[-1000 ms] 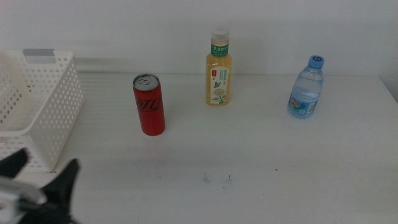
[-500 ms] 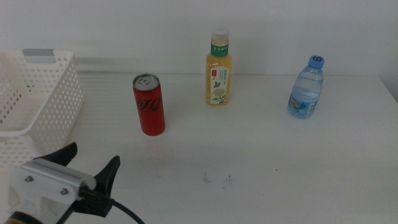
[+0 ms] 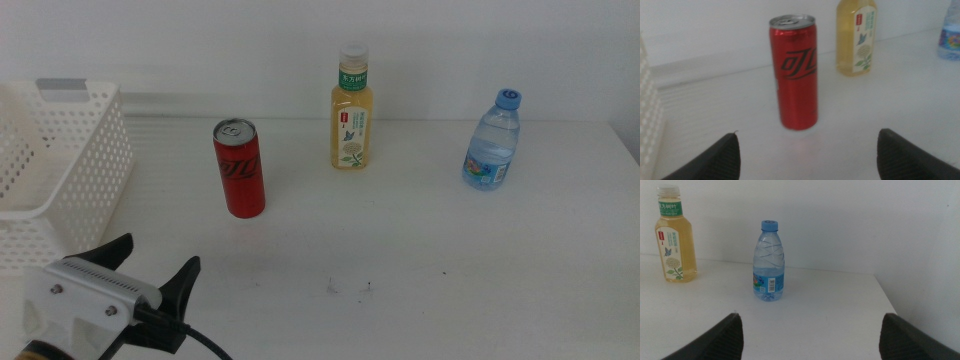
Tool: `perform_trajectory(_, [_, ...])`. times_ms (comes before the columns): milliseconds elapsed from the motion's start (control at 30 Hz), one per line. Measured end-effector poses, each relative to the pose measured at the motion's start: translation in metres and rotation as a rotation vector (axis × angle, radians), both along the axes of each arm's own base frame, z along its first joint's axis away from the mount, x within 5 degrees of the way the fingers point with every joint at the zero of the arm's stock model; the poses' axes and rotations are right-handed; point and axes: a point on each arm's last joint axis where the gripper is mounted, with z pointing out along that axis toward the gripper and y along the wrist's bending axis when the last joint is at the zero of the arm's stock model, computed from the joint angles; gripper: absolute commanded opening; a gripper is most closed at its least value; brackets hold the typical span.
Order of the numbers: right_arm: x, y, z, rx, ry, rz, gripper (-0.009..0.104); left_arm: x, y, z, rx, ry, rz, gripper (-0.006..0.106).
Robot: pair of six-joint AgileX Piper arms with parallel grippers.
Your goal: Use arms to grab the bottles and put them into the dustbin to the left of the table.
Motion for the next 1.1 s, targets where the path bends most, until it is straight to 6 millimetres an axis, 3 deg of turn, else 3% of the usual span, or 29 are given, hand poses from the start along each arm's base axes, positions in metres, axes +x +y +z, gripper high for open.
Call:
perform_trajectory(200, [0.000, 0.000, 0.000, 0.000, 0.000, 0.000, 0.080, 0.020, -0.012, 0.003, -0.019, -0.014, -0.043, 0.094])
perform_trajectory(533, [0.000, 0.000, 0.000, 0.000, 0.000, 0.000, 0.080, 0.072, -0.032, -0.029, -0.036, 0.087, -0.039, 0.094])
perform_trajectory(1100, [0.000, 0.000, 0.000, 0.000, 0.000, 0.000, 0.080, 0.151, -0.047, -0.047, -0.070, 0.039, 0.016, 0.094])
